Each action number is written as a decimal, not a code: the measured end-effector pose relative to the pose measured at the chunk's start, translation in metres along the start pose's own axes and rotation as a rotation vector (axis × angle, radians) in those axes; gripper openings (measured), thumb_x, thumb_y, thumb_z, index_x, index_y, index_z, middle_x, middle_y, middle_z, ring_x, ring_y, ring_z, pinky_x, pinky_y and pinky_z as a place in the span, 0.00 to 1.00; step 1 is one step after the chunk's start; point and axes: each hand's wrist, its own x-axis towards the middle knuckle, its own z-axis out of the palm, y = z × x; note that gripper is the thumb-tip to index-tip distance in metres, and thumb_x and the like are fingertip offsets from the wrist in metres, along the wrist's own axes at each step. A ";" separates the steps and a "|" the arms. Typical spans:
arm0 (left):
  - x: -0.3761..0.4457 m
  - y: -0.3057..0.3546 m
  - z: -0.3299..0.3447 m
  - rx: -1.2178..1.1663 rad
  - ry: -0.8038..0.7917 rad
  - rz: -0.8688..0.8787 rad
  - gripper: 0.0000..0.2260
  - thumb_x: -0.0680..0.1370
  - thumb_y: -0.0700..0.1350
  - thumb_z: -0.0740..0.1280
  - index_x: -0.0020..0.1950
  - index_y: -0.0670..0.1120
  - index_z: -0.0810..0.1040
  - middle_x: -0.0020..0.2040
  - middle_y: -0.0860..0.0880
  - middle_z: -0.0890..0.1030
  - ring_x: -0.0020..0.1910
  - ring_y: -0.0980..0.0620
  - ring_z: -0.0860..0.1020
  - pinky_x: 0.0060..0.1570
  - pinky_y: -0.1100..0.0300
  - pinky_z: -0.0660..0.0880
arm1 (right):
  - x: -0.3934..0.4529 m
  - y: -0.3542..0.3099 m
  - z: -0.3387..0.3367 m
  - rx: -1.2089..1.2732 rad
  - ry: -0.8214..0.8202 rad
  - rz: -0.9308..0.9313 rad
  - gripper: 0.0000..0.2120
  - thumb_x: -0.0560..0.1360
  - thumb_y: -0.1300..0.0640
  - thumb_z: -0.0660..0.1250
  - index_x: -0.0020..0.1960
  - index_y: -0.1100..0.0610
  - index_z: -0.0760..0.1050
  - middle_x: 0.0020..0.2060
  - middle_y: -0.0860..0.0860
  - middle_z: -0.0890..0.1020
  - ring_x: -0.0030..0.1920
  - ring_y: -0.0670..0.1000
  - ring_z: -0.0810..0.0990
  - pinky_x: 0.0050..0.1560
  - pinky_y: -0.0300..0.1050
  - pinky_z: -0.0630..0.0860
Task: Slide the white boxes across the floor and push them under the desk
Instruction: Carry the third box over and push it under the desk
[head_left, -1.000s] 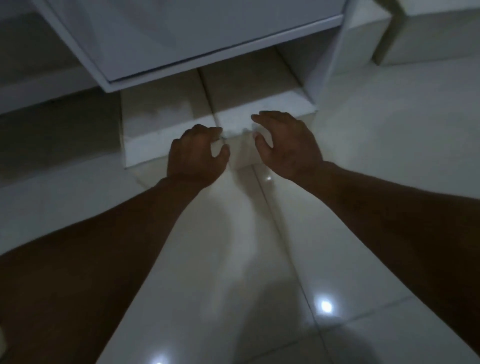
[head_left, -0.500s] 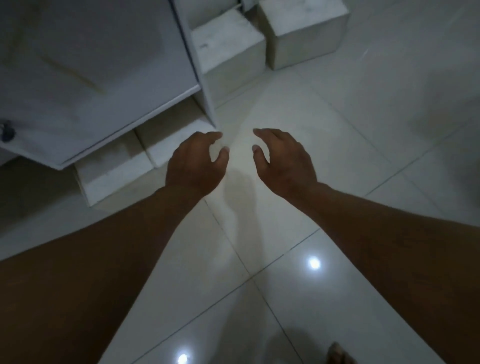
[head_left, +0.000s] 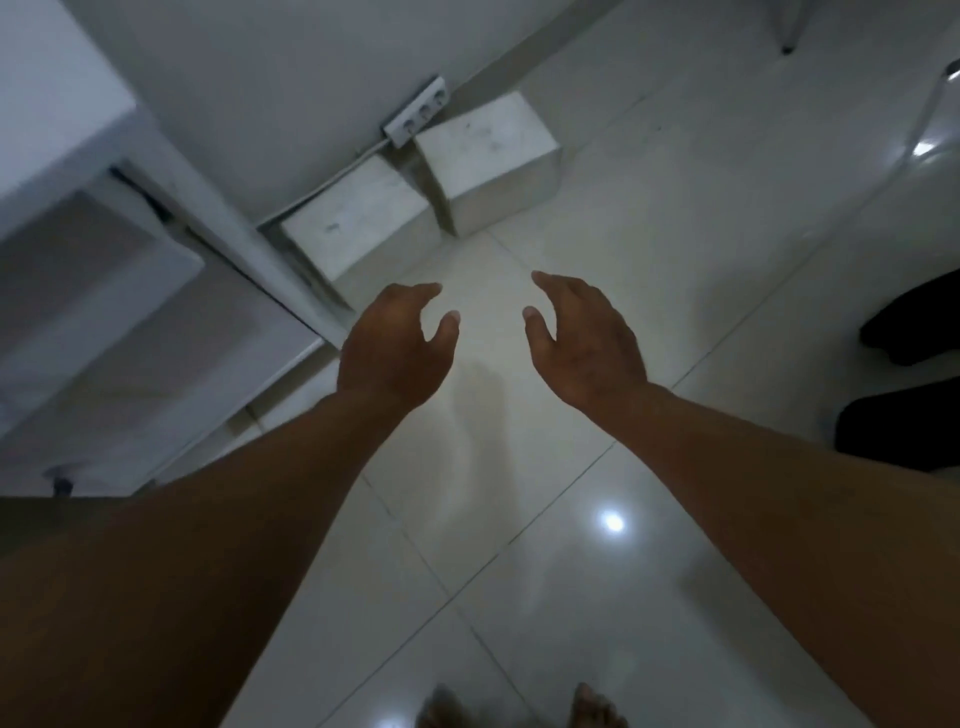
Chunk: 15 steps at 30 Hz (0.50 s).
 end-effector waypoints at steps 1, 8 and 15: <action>0.011 0.009 -0.006 -0.007 -0.002 -0.008 0.19 0.79 0.54 0.64 0.68 0.50 0.74 0.64 0.47 0.77 0.61 0.48 0.75 0.61 0.52 0.71 | 0.010 0.000 -0.011 -0.005 0.002 0.009 0.21 0.81 0.51 0.59 0.73 0.55 0.68 0.68 0.53 0.74 0.67 0.53 0.70 0.66 0.51 0.68; 0.090 0.045 -0.033 -0.014 -0.030 0.013 0.21 0.80 0.54 0.63 0.70 0.46 0.73 0.68 0.46 0.74 0.66 0.49 0.72 0.65 0.53 0.69 | 0.084 -0.016 -0.051 0.026 0.020 0.061 0.21 0.81 0.51 0.59 0.73 0.55 0.67 0.69 0.53 0.73 0.68 0.53 0.70 0.67 0.51 0.68; 0.163 0.051 -0.037 -0.063 -0.055 -0.087 0.22 0.80 0.56 0.61 0.71 0.47 0.70 0.69 0.46 0.72 0.66 0.47 0.71 0.64 0.51 0.69 | 0.167 -0.020 -0.057 0.003 0.005 0.098 0.22 0.81 0.50 0.59 0.74 0.55 0.66 0.70 0.52 0.72 0.69 0.52 0.69 0.68 0.50 0.68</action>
